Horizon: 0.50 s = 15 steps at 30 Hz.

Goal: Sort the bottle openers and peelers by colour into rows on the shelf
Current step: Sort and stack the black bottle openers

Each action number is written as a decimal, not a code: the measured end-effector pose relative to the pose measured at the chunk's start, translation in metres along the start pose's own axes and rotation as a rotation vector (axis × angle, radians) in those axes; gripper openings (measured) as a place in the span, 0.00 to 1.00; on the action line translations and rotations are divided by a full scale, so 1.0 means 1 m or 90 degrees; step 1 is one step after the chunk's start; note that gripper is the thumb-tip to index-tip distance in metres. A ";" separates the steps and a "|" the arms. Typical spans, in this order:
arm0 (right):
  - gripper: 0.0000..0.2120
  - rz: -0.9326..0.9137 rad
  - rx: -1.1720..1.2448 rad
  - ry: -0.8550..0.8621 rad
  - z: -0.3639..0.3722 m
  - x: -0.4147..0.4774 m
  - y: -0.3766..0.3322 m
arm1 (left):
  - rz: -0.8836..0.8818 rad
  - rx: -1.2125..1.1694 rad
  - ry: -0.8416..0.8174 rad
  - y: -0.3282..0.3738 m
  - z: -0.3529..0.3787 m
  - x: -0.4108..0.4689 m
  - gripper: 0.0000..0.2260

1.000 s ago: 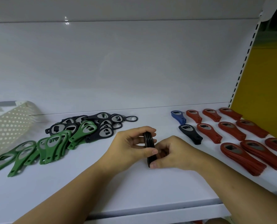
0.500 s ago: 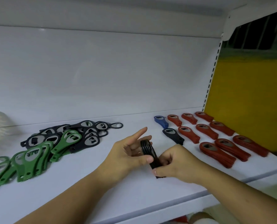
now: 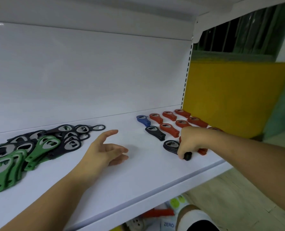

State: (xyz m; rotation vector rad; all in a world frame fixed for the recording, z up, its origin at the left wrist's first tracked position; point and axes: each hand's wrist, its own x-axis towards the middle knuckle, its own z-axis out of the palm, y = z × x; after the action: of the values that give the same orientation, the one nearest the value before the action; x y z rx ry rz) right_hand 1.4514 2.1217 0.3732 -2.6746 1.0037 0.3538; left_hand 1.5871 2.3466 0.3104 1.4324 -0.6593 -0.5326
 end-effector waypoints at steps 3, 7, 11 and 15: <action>0.17 -0.004 -0.061 -0.012 -0.004 0.002 -0.006 | -0.001 0.009 0.008 0.002 0.000 -0.002 0.19; 0.24 -0.006 -0.108 0.008 -0.015 0.006 -0.003 | -0.010 0.016 0.018 0.004 0.000 -0.004 0.13; 0.20 -0.110 0.135 0.019 -0.029 0.008 -0.010 | -0.016 0.070 0.025 0.004 -0.002 -0.002 0.05; 0.13 -0.217 0.296 -0.050 -0.008 0.016 -0.047 | -0.008 0.126 0.105 0.005 -0.015 0.004 0.07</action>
State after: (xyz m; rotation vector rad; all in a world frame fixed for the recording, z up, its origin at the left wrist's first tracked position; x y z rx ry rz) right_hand 1.4961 2.1437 0.3831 -2.3229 0.5107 0.1299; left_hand 1.5999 2.3548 0.3152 1.6473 -0.5844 -0.3614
